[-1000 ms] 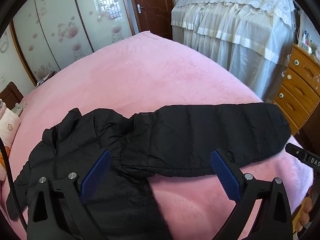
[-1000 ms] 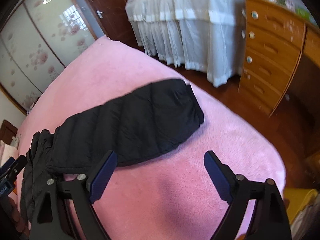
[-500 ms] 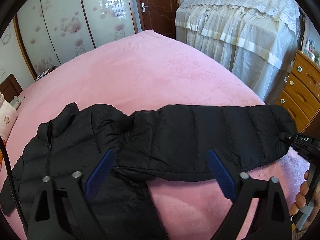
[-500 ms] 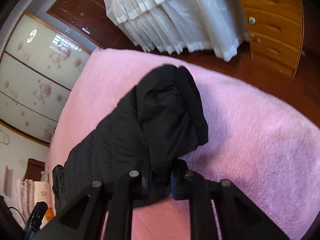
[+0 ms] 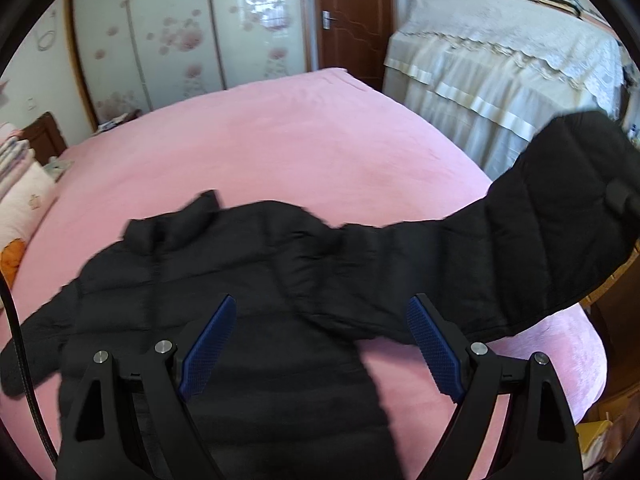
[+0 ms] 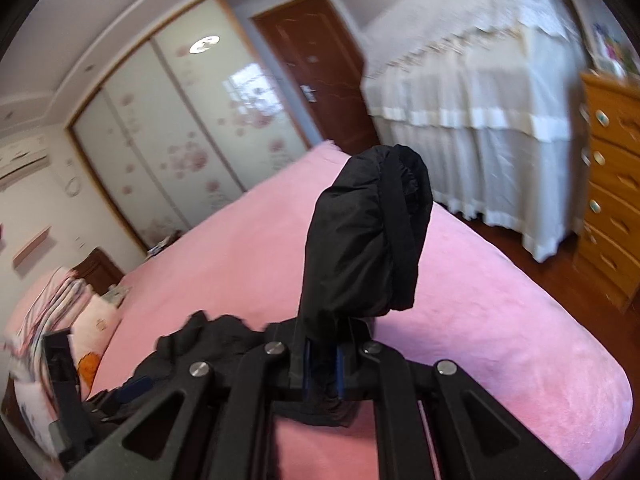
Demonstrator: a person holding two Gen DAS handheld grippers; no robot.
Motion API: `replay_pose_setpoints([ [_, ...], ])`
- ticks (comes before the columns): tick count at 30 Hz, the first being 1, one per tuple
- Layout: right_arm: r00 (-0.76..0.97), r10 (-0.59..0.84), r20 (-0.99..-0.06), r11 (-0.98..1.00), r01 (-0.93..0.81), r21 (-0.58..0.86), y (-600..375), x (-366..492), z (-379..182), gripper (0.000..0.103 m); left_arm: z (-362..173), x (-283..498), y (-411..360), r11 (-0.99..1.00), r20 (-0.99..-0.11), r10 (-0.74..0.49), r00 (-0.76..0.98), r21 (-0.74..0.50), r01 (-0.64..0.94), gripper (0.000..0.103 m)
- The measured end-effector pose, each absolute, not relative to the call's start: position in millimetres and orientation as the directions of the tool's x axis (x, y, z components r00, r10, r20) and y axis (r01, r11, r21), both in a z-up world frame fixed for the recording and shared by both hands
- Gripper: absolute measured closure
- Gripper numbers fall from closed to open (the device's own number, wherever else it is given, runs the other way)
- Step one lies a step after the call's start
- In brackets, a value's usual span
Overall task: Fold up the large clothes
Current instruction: 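Lift the held sleeve and fold it across the jacket body with the right tool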
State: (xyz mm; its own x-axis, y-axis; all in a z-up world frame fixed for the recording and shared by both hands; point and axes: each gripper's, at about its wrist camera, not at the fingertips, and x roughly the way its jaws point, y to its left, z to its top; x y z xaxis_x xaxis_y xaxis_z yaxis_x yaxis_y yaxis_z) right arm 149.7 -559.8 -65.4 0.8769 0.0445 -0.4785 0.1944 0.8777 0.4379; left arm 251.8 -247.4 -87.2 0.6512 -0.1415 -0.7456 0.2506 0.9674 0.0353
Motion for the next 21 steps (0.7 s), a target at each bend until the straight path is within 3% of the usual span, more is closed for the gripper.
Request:
replay_pose_setpoints([
  [4, 0.893, 0.135, -0.43, 0.915, 0.054, 0.399, -497.4, 159.4, -28.4, 0.095, -70.7, 244.5, -185.5, 0.985, -0.725, -0.089, 0.683, 0.036, 0.167, 0.014],
  [9, 0.879, 0.197, -0.435, 0.943, -0.049, 0.329, -419.2, 178.4, -18.5, 0.094, -69.4, 235.6, -101.0, 0.999, -0.716, -0.028, 0.697, 0.005, 0.046, 0.008],
  [14, 0.835, 0.22, -0.505, 0.96, -0.093, 0.265, -344.8, 214.6, -40.5, 0.094, -89.1, 234.8, -29.3, 0.998, -0.745, 0.044, 0.665, -0.002, -0.068, 0.008],
  [21, 0.755, 0.22, -0.618, 0.972, -0.116, 0.204, -284.9, 251.8, -92.8, 0.094, -119.1, 245.3, 28.5, 0.988, -0.772, 0.03, 0.635, -0.071, -0.134, 0.008],
])
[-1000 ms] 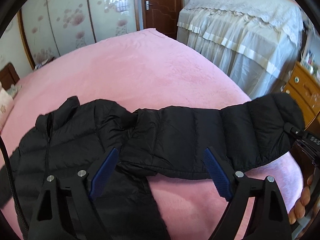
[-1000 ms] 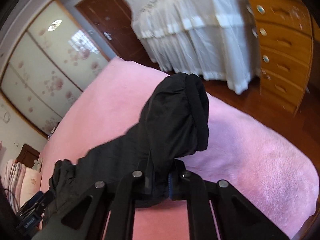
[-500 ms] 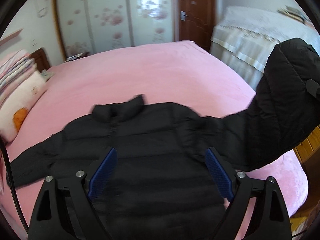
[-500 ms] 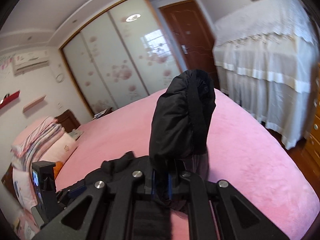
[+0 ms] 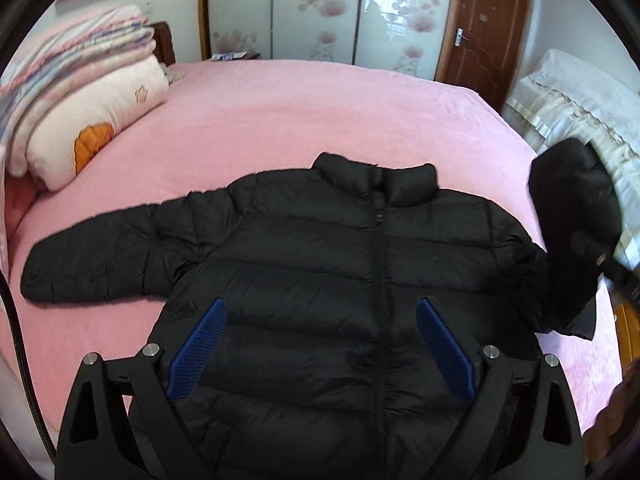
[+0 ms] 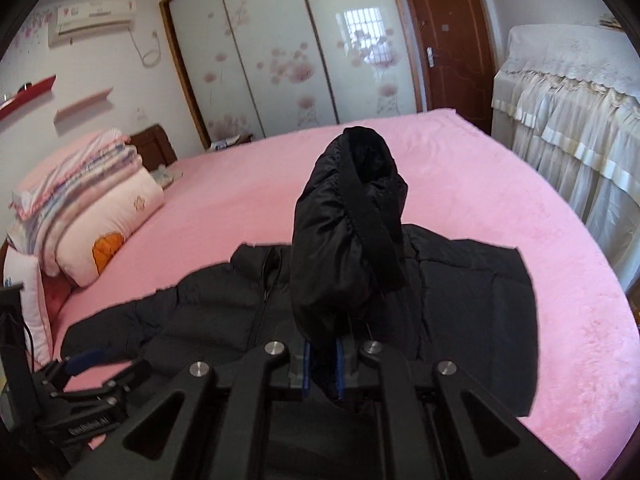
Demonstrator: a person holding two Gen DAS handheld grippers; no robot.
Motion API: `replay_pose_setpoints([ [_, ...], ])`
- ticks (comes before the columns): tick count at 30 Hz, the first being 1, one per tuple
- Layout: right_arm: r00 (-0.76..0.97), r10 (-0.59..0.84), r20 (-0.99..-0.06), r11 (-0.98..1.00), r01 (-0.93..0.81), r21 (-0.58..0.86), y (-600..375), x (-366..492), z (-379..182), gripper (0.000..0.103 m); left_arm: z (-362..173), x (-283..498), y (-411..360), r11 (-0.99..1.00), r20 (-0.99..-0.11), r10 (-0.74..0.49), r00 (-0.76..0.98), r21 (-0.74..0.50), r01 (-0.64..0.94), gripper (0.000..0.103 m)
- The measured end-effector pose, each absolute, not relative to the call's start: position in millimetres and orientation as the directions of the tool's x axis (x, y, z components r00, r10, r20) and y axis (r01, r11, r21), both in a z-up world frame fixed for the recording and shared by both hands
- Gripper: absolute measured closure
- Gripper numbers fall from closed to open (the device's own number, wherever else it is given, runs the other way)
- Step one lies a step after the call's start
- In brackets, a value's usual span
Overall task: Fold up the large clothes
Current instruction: 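Lift the held sleeve and fold it across the jacket body with the right tool, then open the right tool to release the sleeve on the jacket front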
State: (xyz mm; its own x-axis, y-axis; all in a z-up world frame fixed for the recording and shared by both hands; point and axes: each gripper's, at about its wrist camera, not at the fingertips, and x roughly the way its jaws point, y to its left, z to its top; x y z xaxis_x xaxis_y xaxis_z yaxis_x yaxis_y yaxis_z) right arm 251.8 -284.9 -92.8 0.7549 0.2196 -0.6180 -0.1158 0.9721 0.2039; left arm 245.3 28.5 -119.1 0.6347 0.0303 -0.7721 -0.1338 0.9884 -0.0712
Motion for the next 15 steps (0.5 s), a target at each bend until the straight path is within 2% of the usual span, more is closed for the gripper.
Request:
replay_pose_setpoints([
  [6, 0.664, 0.222, -0.714, 0.975, -0.14, 0.173, -252.1, 274.5, -141.4, 0.089, -152.1, 255.3, 39.9, 0.978, -0.804, -0.035, 0.594, -0.149, -0.144, 0.008],
  [8, 0.617, 0.237, -0.75, 0.972, -0.152, 0.181, -244.9, 281.3, -160.3, 0.076, -163.7, 257.7, 38.8, 0.976, -0.818, -0.058, 0.572, -0.166, -0.137, 0.008],
  [11, 0.564, 0.259, -0.785, 0.966, -0.164, 0.2, -240.2, 283.1, -181.2, 0.063, -175.0, 261.3, 33.1, 0.978, -0.829, -0.076, 0.553, -0.17, -0.121, 0.008],
  [15, 0.52, 0.301, -0.8, 0.954, -0.17, 0.249, -240.8, 276.7, -194.5, 0.056, -182.8, 266.7, 26.3, 0.976, -0.835, -0.101, 0.541, -0.189, -0.109, 0.008],
])
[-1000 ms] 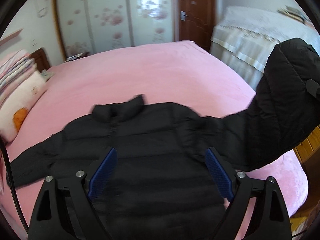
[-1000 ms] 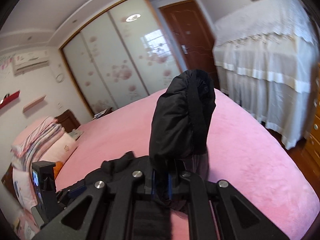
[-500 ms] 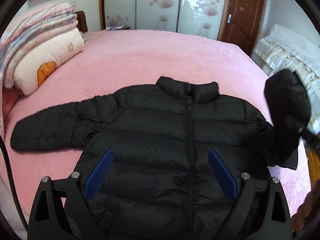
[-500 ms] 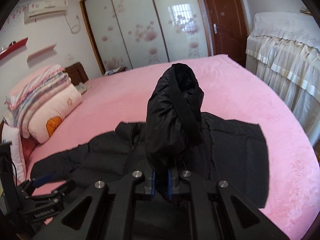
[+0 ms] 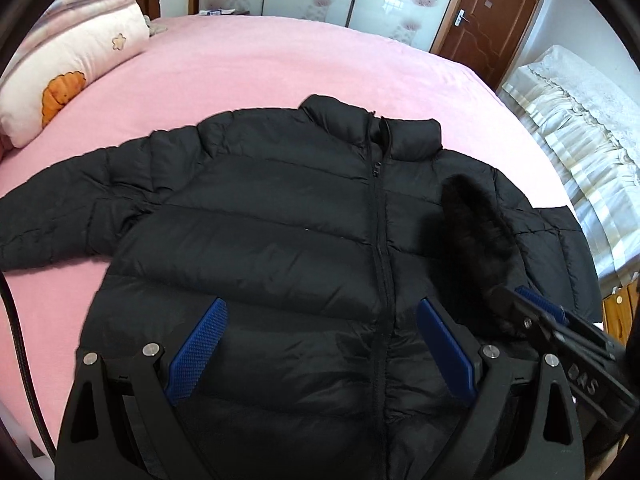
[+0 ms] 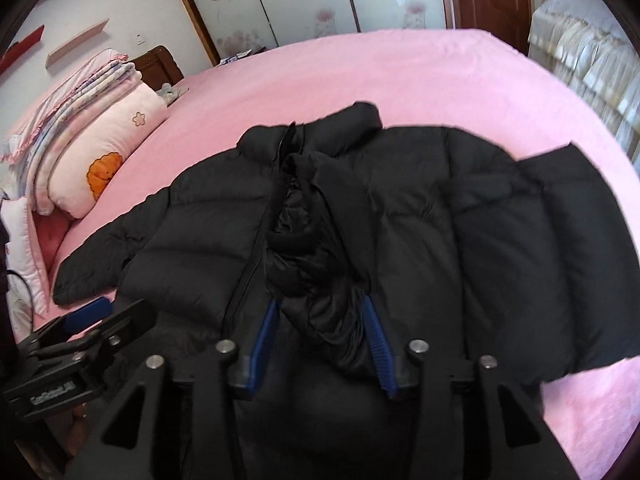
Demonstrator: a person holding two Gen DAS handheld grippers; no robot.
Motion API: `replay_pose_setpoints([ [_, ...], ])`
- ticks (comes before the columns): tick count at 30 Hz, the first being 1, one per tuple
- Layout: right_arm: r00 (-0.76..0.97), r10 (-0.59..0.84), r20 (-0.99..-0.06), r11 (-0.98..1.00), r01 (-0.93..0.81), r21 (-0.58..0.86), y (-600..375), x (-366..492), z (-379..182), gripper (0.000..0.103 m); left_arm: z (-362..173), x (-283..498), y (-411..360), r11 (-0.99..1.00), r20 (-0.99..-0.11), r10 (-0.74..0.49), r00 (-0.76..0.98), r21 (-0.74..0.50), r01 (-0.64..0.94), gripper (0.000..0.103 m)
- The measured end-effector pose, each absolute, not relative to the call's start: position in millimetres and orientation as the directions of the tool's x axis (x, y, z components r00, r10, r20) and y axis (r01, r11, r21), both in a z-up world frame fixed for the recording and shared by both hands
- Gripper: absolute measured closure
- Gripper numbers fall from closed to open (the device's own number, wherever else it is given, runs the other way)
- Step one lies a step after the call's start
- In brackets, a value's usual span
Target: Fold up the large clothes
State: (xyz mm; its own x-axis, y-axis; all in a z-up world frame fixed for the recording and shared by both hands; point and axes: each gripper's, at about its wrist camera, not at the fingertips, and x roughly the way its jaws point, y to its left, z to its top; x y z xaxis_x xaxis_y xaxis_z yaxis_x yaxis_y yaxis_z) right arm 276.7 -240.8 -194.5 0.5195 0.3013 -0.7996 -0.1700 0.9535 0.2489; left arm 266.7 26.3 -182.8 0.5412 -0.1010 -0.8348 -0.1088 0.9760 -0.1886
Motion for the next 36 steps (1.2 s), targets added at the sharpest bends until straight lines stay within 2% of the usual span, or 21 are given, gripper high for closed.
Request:
replay_pose_setpoints([
  [10, 0.582, 0.305, -0.754, 0.951, -0.149, 0.269, -277.9, 236.6, -169.9, 0.056, -209.7, 297.8, -5.1, 0.936, -0.837, -0.304, 0.454, -0.351, -0.02, 0.009],
  [17, 0.602, 0.247, -0.759, 0.967, -0.105, 0.232, -305.8, 217.3, -169.6, 0.056, -224.7, 320.1, -17.5, 0.83, -0.756, -0.495, 0.428, -0.557, -0.022, 0.009],
  [18, 0.605, 0.24, -0.759, 0.969, -0.103, 0.225, -308.5, 214.2, -170.1, 0.056, -225.7, 323.2, -19.4, 0.821, -0.748, -0.509, 0.426, -0.571, -0.023, 0.012],
  [20, 0.612, 0.217, -0.761, 0.975, -0.093, 0.203, -312.0, 209.7, -171.5, 0.056, -229.7, 333.0, -26.0, 0.806, -0.743, -0.531, 0.407, -0.591, -0.026, 0.028],
  [21, 0.613, 0.208, -0.763, 0.977, -0.09, 0.194, -313.2, 207.6, -172.3, 0.056, -232.4, 338.8, -29.3, 0.8, -0.744, -0.543, 0.388, -0.599, -0.028, 0.048],
  [22, 0.611, 0.199, -0.766, 0.979, -0.088, 0.185, -314.9, 205.8, -173.5, 0.056, -236.3, 345.0, -34.0, 0.794, -0.747, -0.559, 0.358, -0.608, -0.029, 0.075],
  [24, 0.606, 0.189, -0.773, 0.981, -0.084, 0.174, -319.9, 201.3, -175.3, 0.056, -237.6, 352.2, -40.9, 0.785, -0.748, -0.581, 0.321, -0.619, -0.021, 0.089],
  [28, 0.611, 0.148, -0.777, 0.989, -0.071, 0.132, -329.7, 194.6, -177.3, 0.056, -199.0, 359.5, -51.2, 0.864, -0.79, -0.477, 0.386, -0.501, 0.042, 0.093],
  [34, 0.604, 0.112, -0.789, 0.989, 0.008, 0.146, -358.0, 198.7, -190.7, 0.056, -100.1, 373.0, -25.5, 0.918, -0.718, -0.36, 0.596, -0.387, 0.088, 0.094],
  [36, 0.6, 0.105, -0.793, 0.989, 0.022, 0.148, -361.9, 206.1, -195.4, 0.056, -82.4, 376.2, -20.0, 0.931, -0.709, -0.33, 0.623, -0.354, 0.09, 0.094],
])
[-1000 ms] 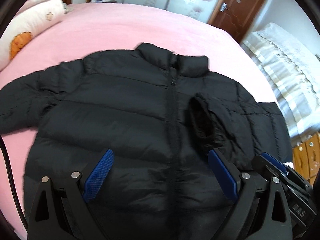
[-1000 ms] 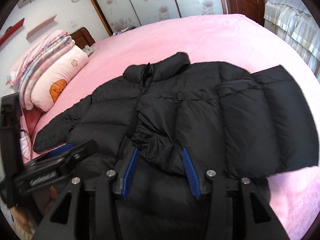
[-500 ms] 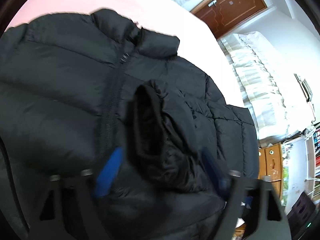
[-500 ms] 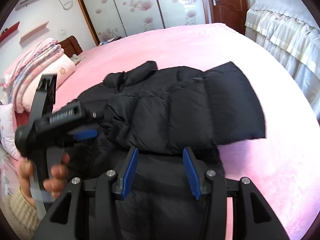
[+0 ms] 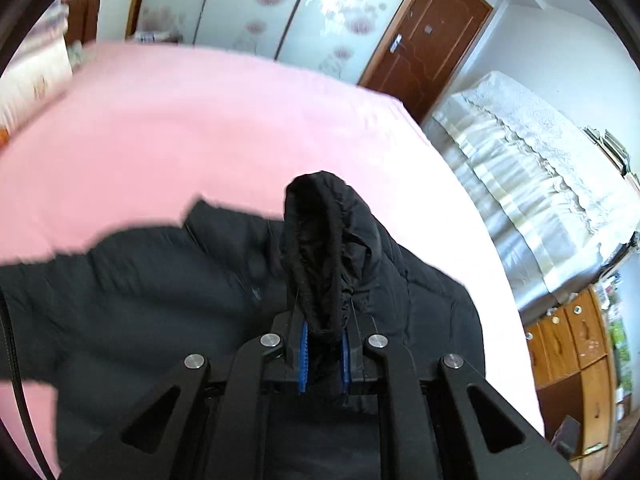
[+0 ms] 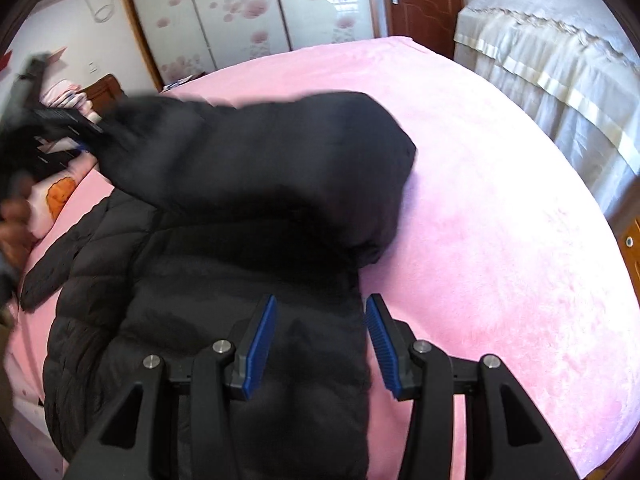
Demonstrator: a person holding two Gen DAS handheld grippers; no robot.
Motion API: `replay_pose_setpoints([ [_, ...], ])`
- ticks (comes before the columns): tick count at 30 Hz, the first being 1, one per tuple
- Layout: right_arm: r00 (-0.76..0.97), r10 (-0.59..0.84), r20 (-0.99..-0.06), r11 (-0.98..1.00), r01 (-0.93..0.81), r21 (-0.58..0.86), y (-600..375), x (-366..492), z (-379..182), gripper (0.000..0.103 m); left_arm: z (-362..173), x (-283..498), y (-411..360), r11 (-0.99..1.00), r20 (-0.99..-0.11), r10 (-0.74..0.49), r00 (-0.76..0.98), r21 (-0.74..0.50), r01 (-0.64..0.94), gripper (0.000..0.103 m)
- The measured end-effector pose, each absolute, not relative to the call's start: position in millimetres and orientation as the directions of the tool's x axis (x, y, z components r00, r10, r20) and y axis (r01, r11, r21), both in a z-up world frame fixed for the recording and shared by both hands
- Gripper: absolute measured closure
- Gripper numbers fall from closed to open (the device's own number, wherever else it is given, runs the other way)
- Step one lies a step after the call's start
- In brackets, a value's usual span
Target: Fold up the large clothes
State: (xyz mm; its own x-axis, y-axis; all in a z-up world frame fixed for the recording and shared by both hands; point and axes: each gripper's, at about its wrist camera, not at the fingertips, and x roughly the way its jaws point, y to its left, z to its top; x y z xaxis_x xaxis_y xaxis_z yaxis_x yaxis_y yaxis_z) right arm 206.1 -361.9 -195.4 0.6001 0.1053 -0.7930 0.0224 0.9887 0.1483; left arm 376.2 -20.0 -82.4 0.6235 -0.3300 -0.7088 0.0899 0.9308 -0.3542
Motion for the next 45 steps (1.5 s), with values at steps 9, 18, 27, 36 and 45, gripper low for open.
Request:
replay_pose_setpoints([
  [9, 0.568, 0.047, -0.822, 0.994, 0.057, 0.096, -355.5, 277.4, -218.9, 0.056, -67.6, 374.3, 6.1, 0.964, -0.721, -0.212, 0.66, -0.266, 0.018, 0.094],
  [18, 0.523, 0.087, -0.848, 0.989, 0.058, 0.137, -356.1, 307.8, -230.6, 0.056, -154.2, 378.0, 64.6, 0.961, -0.819, -0.092, 0.566, -0.221, -0.164, 0.093],
  [27, 0.539, 0.096, -0.837, 0.992, 0.021, 0.128, -362.5, 298.7, -208.7, 0.056, -230.3, 380.1, 76.3, 0.965, -0.885, -0.048, 0.464, -0.162, -0.208, 0.093],
  [36, 0.614, 0.122, -0.78, 0.992, -0.041, 0.123, -341.1, 306.7, -170.4, 0.056, -232.8, 383.3, 68.5, 0.976, -0.881, -0.011, 0.473, -0.112, -0.185, 0.092],
  [45, 0.517, 0.025, -0.856, 0.999, 0.019, 0.041, -345.0, 332.2, -225.4, 0.056, -243.1, 390.4, 73.6, 0.982, -0.883, -0.035, 0.468, -0.117, -0.146, 0.085],
])
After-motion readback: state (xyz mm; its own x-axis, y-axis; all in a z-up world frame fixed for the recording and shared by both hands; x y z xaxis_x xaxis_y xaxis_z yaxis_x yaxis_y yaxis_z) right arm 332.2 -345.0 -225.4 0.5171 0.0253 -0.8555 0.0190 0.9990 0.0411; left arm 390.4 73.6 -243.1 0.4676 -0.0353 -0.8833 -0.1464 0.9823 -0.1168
